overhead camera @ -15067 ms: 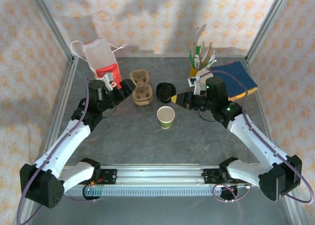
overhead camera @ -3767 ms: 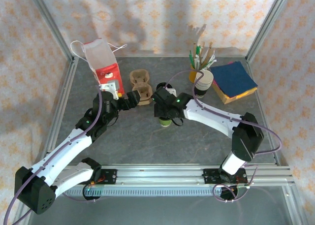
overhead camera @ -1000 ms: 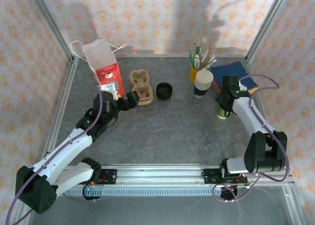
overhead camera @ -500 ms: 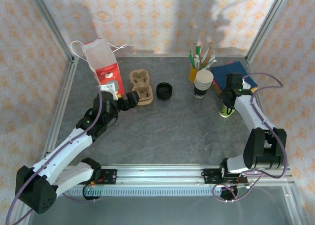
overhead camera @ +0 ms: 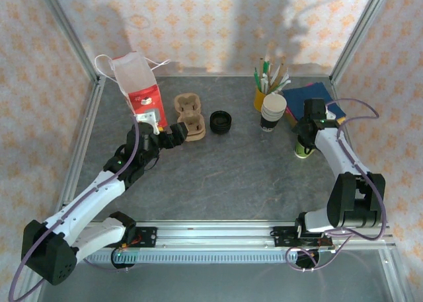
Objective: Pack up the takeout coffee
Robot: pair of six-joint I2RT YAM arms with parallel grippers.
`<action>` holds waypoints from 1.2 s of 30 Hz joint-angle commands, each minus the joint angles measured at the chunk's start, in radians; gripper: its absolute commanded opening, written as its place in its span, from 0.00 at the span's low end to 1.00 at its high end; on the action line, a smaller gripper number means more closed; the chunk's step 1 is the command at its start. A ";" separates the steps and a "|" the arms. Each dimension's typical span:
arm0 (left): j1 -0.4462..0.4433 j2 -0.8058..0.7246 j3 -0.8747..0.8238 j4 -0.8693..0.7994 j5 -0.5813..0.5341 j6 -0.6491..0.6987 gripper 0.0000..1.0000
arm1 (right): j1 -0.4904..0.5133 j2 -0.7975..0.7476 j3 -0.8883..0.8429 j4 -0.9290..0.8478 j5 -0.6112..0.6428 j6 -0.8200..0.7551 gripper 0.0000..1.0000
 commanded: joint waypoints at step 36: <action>0.007 0.096 0.130 -0.090 -0.019 -0.010 0.97 | 0.073 -0.346 0.088 0.134 -0.791 0.013 0.82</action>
